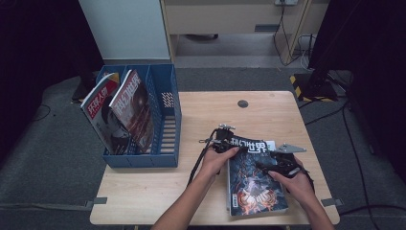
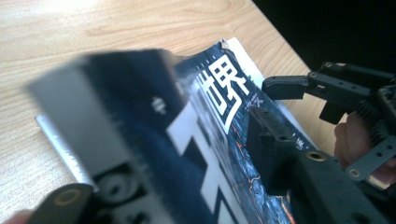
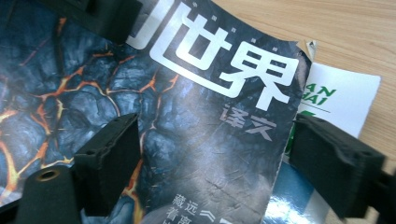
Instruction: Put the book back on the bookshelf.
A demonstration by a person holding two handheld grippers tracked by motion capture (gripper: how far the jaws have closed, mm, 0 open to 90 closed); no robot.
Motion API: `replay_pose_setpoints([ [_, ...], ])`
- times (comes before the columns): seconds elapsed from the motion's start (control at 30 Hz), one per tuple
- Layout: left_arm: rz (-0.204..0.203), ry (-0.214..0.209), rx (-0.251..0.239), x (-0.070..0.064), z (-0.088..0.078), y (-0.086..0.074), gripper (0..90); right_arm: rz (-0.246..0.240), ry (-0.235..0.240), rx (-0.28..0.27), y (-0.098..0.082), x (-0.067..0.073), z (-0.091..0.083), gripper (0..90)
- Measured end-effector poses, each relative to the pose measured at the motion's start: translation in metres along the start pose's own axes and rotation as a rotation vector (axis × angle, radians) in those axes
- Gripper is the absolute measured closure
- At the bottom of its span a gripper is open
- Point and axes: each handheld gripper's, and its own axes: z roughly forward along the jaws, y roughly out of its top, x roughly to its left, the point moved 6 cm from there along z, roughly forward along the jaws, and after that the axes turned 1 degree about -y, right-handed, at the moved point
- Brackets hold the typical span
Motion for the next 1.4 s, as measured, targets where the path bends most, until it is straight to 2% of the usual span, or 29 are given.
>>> replay_pose_setpoints([
  [0.23,0.011,-0.02,-0.01,-0.004,-0.002,0.006,72.0,0.016,0.012,-0.009,0.0,-0.001,-0.002,17.0],
  [0.3,0.027,-0.017,-0.003,-0.005,-0.003,0.007,72.4,0.029,0.02,-0.012,-0.001,-0.001,-0.003,19.0],
  [0.5,0.045,0.014,0.009,-0.003,-0.003,0.01,69.8,0.012,0.024,-0.019,-0.002,0.0,-0.004,25.6],
  [0.7,0.04,0.027,0.026,-0.002,-0.002,0.012,65.4,-0.006,0.026,-0.016,-0.003,0.001,-0.004,27.3],
  [0.9,0.019,0.017,0.046,0.002,-0.001,0.014,63.8,-0.013,0.022,-0.015,-0.003,0.001,-0.004,27.6],
  [1.07,0.023,0.02,0.045,0.002,-0.001,0.014,69.3,-0.022,0.02,-0.014,-0.003,0.001,-0.004,27.7],
  [1.13,0.019,0.015,0.06,0.002,-0.002,0.013,72.1,-0.029,0.02,-0.015,-0.003,0.001,-0.004,27.7],
  [1.4,0.01,-0.01,0.105,0.003,-0.005,0.011,73.1,-0.04,0.022,-0.012,-0.002,0.003,-0.004,27.8],
])
